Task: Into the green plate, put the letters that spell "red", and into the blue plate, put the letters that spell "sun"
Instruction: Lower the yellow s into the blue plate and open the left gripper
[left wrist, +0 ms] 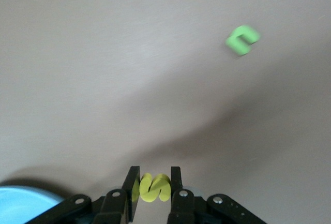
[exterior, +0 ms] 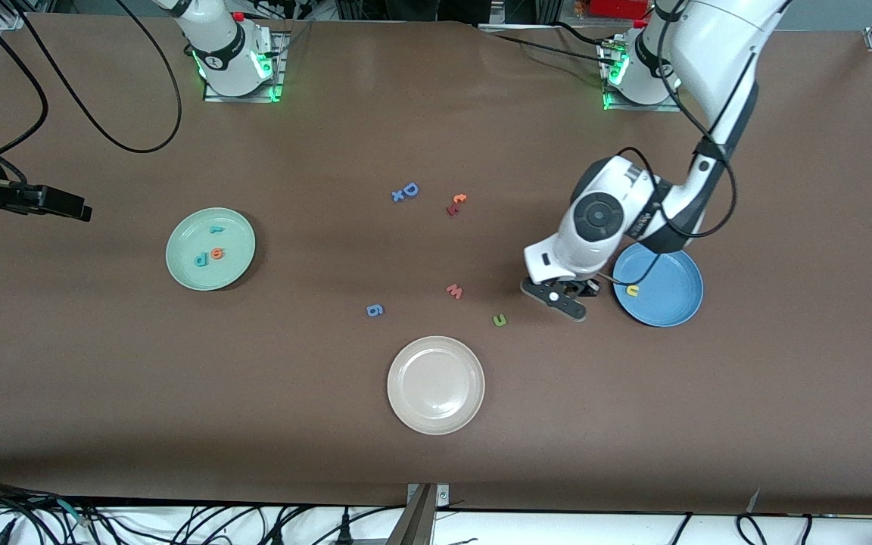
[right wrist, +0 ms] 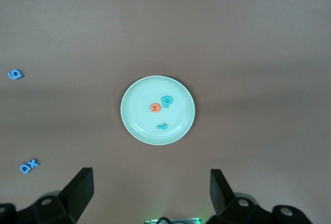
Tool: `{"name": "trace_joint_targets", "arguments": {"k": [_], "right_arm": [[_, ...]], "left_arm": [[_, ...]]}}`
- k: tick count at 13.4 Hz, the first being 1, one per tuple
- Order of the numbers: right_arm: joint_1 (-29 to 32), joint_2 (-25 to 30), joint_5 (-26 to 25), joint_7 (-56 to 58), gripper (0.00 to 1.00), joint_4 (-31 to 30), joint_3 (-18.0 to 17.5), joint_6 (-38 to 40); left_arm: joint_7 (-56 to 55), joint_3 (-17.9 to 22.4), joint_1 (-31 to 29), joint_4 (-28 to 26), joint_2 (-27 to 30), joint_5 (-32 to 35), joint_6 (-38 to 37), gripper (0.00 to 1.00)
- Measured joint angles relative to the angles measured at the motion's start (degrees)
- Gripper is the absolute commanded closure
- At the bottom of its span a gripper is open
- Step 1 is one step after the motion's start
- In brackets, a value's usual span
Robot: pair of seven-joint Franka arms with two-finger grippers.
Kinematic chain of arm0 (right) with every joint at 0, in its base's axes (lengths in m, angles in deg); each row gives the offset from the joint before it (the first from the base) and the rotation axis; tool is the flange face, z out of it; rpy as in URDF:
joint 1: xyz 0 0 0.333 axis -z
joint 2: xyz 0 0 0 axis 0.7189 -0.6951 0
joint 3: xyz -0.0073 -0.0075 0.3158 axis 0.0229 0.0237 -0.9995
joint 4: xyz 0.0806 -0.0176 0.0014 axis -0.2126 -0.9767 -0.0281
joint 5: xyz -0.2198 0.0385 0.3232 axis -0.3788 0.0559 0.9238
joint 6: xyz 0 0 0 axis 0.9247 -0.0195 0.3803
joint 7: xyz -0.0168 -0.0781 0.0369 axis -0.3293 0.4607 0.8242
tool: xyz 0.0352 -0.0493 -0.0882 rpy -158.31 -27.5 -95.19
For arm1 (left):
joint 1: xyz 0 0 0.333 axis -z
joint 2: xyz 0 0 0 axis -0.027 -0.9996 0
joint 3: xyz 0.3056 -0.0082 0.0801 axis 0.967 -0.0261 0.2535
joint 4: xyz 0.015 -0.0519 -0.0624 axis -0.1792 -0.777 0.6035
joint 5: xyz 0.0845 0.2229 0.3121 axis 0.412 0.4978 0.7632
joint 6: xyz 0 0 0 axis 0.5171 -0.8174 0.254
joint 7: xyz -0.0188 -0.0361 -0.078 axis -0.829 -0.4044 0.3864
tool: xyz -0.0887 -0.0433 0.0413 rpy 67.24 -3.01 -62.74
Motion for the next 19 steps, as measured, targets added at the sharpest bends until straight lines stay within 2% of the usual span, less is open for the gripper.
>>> {"name": "trace_joint_targets", "arguments": {"k": [4, 6, 10, 13, 14, 15, 16, 19], "right_arm": [[-0.1, 0.6, 0.0, 0.0, 0.0, -0.4, -0.4, -0.7], [-0.1, 0.8, 0.0, 0.0, 0.0, -0.2, -0.4, -1.2], [-0.1, 1.6, 0.0, 0.0, 0.0, -0.2, -0.3, -1.4], [-0.1, 1.6, 0.0, 0.0, 0.0, -0.2, -0.4, -1.4], [-0.2, 1.6, 0.0, 0.0, 0.0, -0.2, -0.5, -1.4], [-0.2, 1.5, 0.0, 0.0, 0.0, -0.2, -0.6, -1.4], [-0.2, 1.4, 0.0, 0.0, 0.0, -0.3, -0.7, -1.4], [-0.4, 1.0, 0.0, 0.0, 0.0, -0.4, -0.9, -1.4]], "left_arm": [[18.9, -1.9, -14.0, -0.5, 0.1, -0.6, -0.7, 0.91], [24.2, -2.6, -19.2, -0.6, 0.1, -0.6, -1.8, 0.89], [24.4, -3.0, -22.0, -1.5, 0.1, -0.8, -3.1, 0.86], [20.3, -3.0, -23.5, -2.9, 0.2, -3.5, -3.1, 0.81], [18.3, -3.0, -23.7, -3.5, 0.4, -4.1, -3.1, 0.75], [16.5, -3.0, -23.8, -4.2, 0.7, -4.2, -3.1, 0.31], [15.3, -3.1, -23.8, -4.8, 1.1, -4.2, -3.1, 0.0], [9.8, -3.6, -23.8, -5.5, 1.6, -5.0, -3.1, 0.0]]}}
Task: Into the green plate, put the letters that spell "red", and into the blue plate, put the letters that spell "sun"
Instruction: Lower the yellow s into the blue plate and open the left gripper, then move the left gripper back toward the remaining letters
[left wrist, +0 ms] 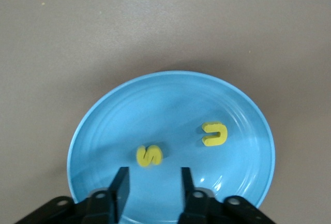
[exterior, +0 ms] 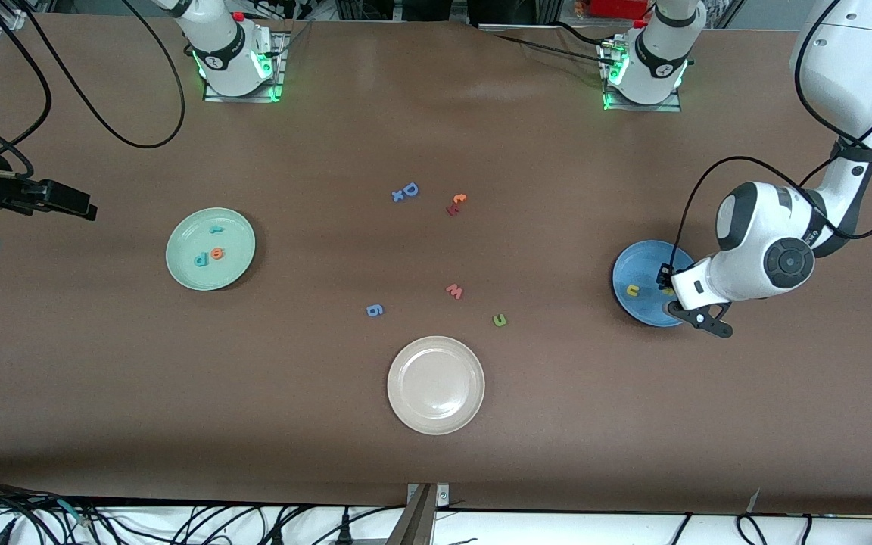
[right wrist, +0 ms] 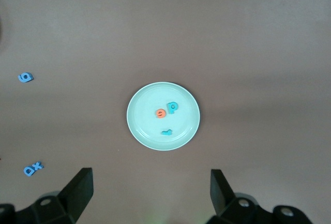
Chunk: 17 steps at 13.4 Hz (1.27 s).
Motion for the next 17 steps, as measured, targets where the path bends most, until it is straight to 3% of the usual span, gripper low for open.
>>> {"name": "trace_joint_targets", "arguments": {"k": [9, 14, 17], "right_arm": [[-0.7, -0.4, 0.0, 0.0, 0.0, 0.0, 0.0, -0.1], [-0.7, -0.5, 0.0, 0.0, 0.0, -0.1, 0.0, -0.2], [-0.7, -0.5, 0.0, 0.0, 0.0, -0.1, 0.0, -0.2]], "left_arm": [[-28.3, -12.6, 3.8, 1.4, 1.1, -1.2, 1.4, 0.0], [-44.1, -11.6, 14.8, 9.1, -3.6, -1.0, 2.9, 0.0], [-53.9, -4.4, 24.7, 15.1, -8.8, 1.0, 3.5, 0.0]]}}
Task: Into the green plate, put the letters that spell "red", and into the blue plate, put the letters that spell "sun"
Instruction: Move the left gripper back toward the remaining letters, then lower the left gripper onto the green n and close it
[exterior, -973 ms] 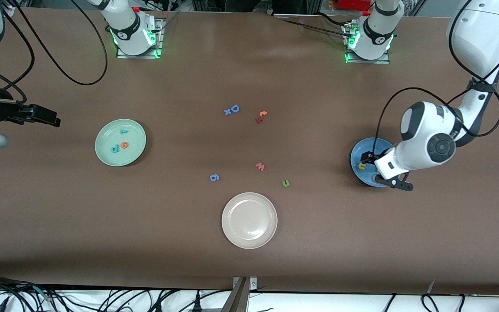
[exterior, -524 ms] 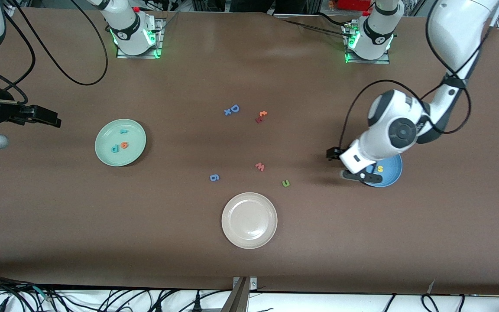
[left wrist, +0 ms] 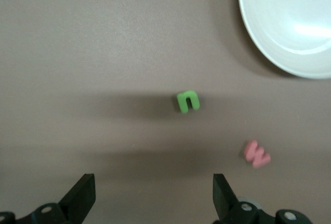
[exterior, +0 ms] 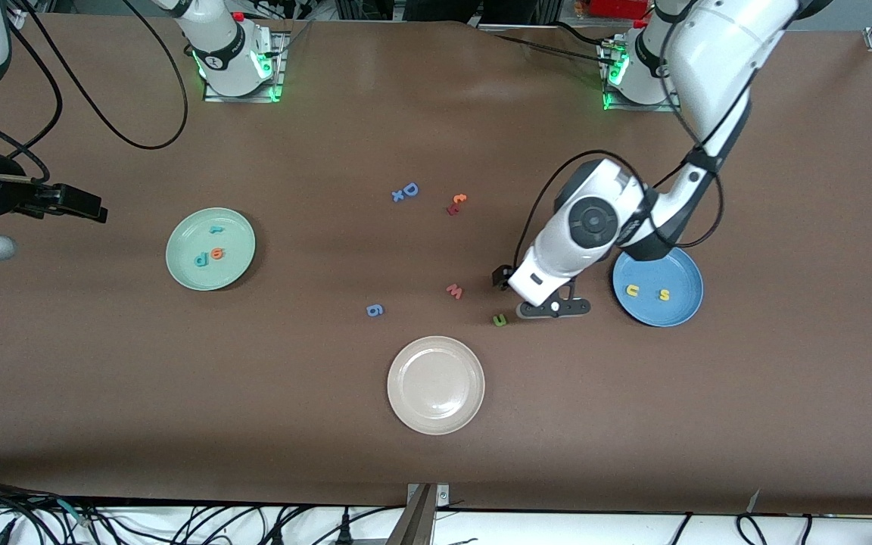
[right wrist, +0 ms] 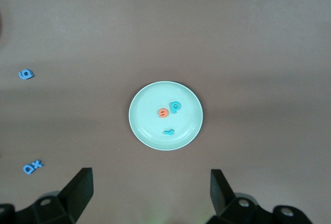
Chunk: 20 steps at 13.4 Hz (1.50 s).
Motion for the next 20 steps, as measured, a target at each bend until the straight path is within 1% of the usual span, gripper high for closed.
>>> {"name": "trace_joint_targets", "arguments": {"k": [1, 2, 5, 13, 17, 20], "right_arm": [[0.0, 0.0, 0.0, 0.0, 0.0, 0.0, 0.0, 0.0], [0.0, 0.0, 0.0, 0.0, 0.0, 0.0, 0.0, 0.0], [0.0, 0.0, 0.0, 0.0, 0.0, 0.0, 0.0, 0.0], [0.0, 0.0, -0.1, 0.0, 0.0, 0.0, 0.0, 0.1], [-0.8, 0.0, -3.8, 0.0, 0.0, 0.0, 0.0, 0.1], [-1.2, 0.0, -4.1, 0.0, 0.0, -0.1, -0.1, 0.1]], "left_arm": [[-2.9, 1.6, 2.4, 2.2, -1.9, 0.3, 0.3, 0.0], [-4.7, 2.3, 4.0, 4.3, -3.7, 0.4, 0.3, 0.0], [-5.8, 3.0, 4.6, 8.6, -7.7, 0.5, 0.3, 0.0], [-5.7, 3.7, 4.6, 12.0, -12.1, 0.6, 0.3, 0.03], [-5.7, 3.7, 4.6, 13.7, -13.8, 0.6, 0.2, 0.06], [-5.5, 3.7, 4.7, 15.0, -14.5, 0.6, -0.5, 0.07]]}}
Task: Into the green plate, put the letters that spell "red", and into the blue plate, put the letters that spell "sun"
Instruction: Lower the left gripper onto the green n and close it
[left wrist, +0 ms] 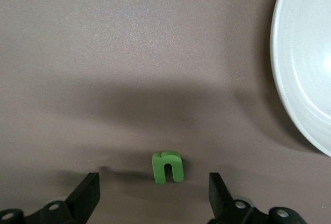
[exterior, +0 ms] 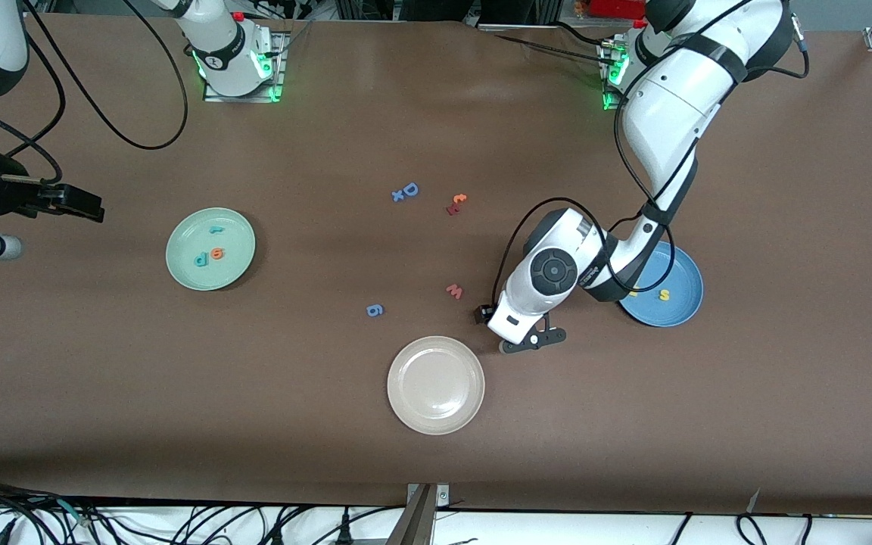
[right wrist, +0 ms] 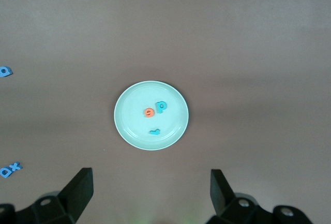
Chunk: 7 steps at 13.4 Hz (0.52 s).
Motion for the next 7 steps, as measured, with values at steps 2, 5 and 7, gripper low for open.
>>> {"name": "trace_joint_targets", "arguments": {"k": [2, 5, 7], "right_arm": [[0.0, 0.0, 0.0, 0.0, 0.0, 0.0, 0.0, 0.0], [0.0, 0.0, 0.0, 0.0, 0.0, 0.0, 0.0, 0.0], [0.0, 0.0, 0.0, 0.0, 0.0, 0.0, 0.0, 0.0]], "left_arm": [[0.1, 0.0, 0.0, 0.7, -0.3, 0.2, -0.5, 0.08], [0.8, 0.4, 0.2, 1.5, -0.5, 0.3, -0.9, 0.1], [1.3, 1.3, 0.8, 1.8, -0.8, 0.3, -1.0, 0.12]]}}
